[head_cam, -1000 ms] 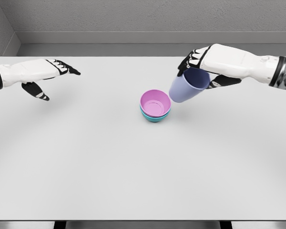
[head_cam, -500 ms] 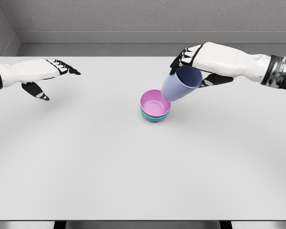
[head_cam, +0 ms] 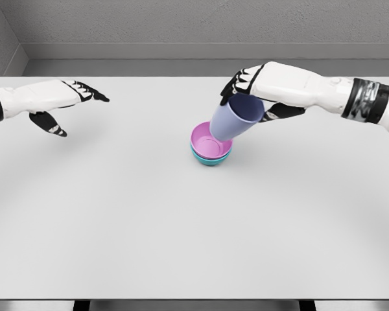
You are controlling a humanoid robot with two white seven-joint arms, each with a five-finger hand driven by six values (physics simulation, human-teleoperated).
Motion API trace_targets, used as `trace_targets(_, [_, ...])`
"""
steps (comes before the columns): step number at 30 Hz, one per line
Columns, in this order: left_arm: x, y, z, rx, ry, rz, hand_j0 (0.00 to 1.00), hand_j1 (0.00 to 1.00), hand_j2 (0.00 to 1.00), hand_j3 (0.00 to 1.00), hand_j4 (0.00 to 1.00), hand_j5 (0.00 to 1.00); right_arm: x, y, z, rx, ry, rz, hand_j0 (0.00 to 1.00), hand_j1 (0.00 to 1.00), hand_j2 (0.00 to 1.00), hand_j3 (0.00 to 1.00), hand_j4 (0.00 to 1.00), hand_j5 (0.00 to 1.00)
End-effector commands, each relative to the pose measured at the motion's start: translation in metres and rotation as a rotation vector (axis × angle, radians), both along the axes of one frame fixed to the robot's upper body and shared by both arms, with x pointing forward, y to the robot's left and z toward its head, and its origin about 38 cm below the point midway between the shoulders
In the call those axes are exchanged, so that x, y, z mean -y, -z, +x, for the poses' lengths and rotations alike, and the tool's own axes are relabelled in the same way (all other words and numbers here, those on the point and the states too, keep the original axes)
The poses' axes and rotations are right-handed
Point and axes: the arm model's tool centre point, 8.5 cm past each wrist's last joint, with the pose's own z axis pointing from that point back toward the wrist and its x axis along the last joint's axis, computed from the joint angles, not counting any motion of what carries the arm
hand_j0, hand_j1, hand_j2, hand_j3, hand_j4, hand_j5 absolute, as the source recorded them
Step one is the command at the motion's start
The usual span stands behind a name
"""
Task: Stacking bowl and cup with both arms
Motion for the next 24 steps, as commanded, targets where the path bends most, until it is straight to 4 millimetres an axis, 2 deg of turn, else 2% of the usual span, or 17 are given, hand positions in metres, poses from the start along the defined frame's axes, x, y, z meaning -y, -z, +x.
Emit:
trace_targets(1, [0.000,-0.001,0.000,0.000,-0.003,-0.006,1.00,1.00,1.00,1.00,1.00,1.00,-0.001,0.000,0.000,-0.006,-0.001,0.007,0.56,0.56,0.56,0.56,0.56,0.56])
trace_targets(13, [0.000,-0.001,0.000,0.000,-0.003,-0.006,1.00,1.00,1.00,1.00,1.00,1.00,-0.010,0.008,0.004,-0.030,-0.013,0.009,0.57,0.57,0.57,0.57,0.57,0.57])
trace_targets(24, [0.000,-0.001,0.000,0.000,-0.003,-0.008,1.00,1.00,1.00,1.00,1.00,1.00,-0.014,0.025,0.013,-0.074,0.000,-0.008,0.57,0.57,0.57,0.57,0.57,0.57])
